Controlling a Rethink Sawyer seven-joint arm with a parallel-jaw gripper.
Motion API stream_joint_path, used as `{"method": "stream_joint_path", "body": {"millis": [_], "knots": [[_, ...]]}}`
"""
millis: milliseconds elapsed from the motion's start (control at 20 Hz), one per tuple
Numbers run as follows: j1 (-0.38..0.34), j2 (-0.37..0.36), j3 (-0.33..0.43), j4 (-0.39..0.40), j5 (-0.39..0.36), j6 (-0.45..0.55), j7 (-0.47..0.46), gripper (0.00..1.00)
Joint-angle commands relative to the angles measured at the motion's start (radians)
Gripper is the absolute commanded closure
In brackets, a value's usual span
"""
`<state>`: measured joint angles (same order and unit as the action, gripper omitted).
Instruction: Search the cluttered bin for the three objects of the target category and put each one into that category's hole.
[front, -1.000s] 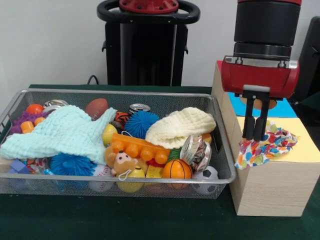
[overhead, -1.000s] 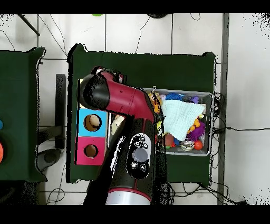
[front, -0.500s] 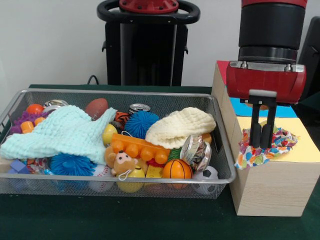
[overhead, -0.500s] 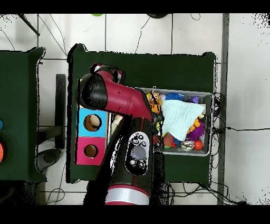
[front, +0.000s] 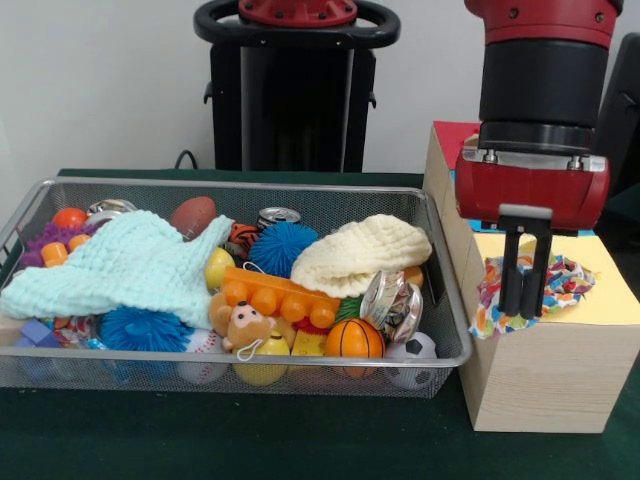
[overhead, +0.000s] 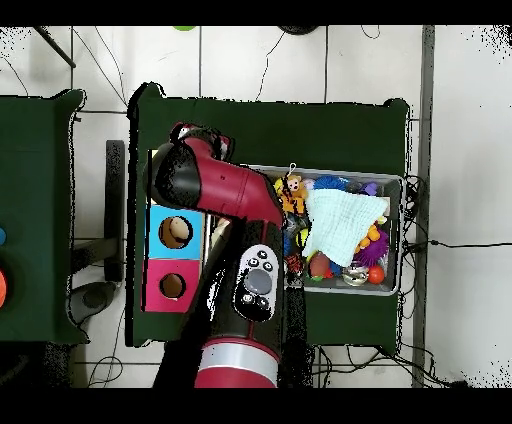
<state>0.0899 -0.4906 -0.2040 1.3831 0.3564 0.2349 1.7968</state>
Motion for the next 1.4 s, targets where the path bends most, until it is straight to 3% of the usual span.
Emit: {"method": "stream_joint_path", "body": {"millis": [50,500,1400], "knots": [[0.001,0.055,0.025,0.073,-0.041,0.011,0.151,1.0],[0.006,0.041,0.012,0.112,-0.051,0.002,0.151,1.0],[0.033,0.086,-0.02,0.139,-0.051,-0.08,0.174,1.0]]}}
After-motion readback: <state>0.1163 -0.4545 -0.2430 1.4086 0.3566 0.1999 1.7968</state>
